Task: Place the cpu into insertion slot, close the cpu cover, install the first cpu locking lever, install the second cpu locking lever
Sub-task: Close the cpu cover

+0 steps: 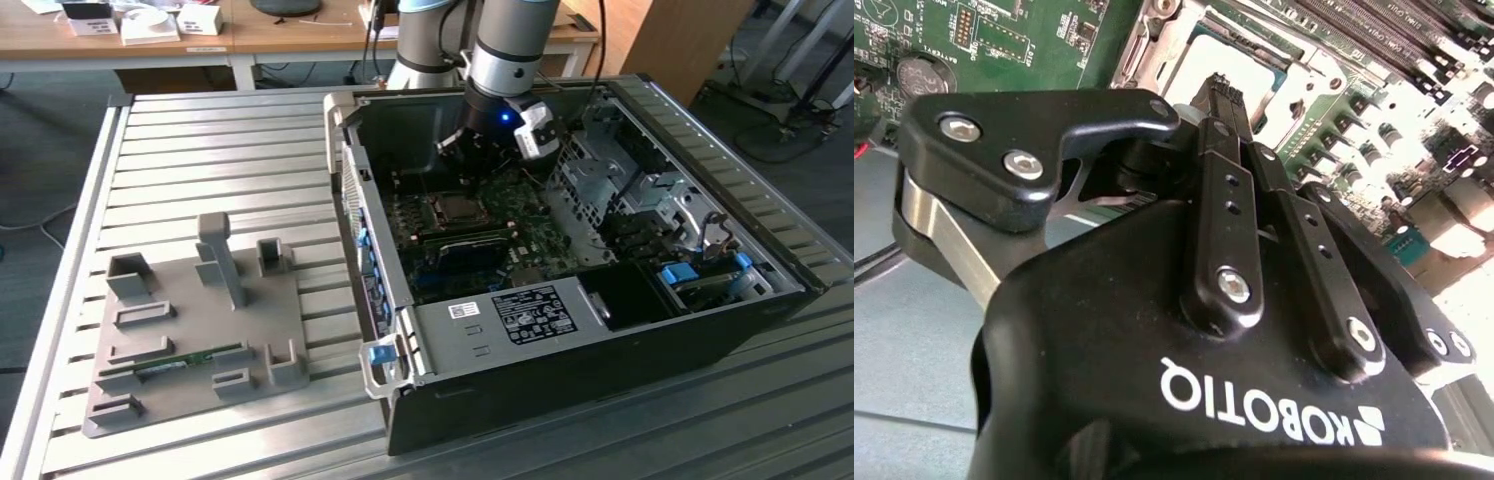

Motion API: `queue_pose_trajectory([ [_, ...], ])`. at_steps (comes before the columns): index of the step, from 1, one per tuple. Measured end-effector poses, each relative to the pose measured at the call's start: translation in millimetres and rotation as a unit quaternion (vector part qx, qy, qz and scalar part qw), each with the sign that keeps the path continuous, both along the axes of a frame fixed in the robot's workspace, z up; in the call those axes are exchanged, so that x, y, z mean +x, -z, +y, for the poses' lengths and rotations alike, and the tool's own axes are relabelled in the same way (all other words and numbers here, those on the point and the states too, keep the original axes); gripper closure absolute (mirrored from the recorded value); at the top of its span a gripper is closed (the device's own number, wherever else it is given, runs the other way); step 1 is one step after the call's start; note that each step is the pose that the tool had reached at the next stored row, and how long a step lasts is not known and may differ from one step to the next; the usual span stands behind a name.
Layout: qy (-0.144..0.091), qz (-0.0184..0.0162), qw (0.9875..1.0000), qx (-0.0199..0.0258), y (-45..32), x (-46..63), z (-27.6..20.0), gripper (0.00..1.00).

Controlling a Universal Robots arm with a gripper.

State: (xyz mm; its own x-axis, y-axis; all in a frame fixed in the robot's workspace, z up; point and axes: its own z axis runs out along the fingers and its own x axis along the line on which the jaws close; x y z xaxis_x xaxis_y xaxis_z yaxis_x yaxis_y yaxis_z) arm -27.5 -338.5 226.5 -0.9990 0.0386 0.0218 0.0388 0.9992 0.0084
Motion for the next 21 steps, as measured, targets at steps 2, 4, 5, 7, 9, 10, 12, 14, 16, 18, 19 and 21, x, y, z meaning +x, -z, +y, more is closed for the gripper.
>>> queue_pose_trajectory([
  [2,-0.005,-0.0008,1.0000,0.0002,0.1,0.0,0.0,0.89],
  [4,-0.010,-0.0015,0.9999,0.0002,0.1,0.0,0.0,0.89],
  [5,-0.013,-0.0018,0.9999,0.0003,0.1,0.0,0.0,0.89],
  [7,-0.017,-0.0024,0.9999,0.0006,0.0,0.0,0.0,0.89],
  [9,-0.021,-0.0032,0.9998,0.0010,0.1,0.0,0.0,0.89],
  [10,-0.022,-0.0034,0.9997,0.0010,0.0,0.0,0.0,0.89],
  [12,-0.023,-0.0035,0.9997,0.0010,0.0,0.0,0.0,0.89],
  [14,-0.023,-0.0036,0.9997,0.0010,0.0,0.0,0.0,0.89],
  [16,-0.024,-0.0040,0.9997,0.0011,0.0,-0.1,0.0,0.89],
  [18,-0.024,-0.0049,0.9997,0.0014,0.0,-0.6,0.0,0.89],
  [19,-0.024,-0.0056,0.9997,0.0016,0.0,-1.0,0.0,0.89],
  [21,-0.025,-0.0074,0.9997,0.0023,0.0,-2.2,0.0,0.89],
])
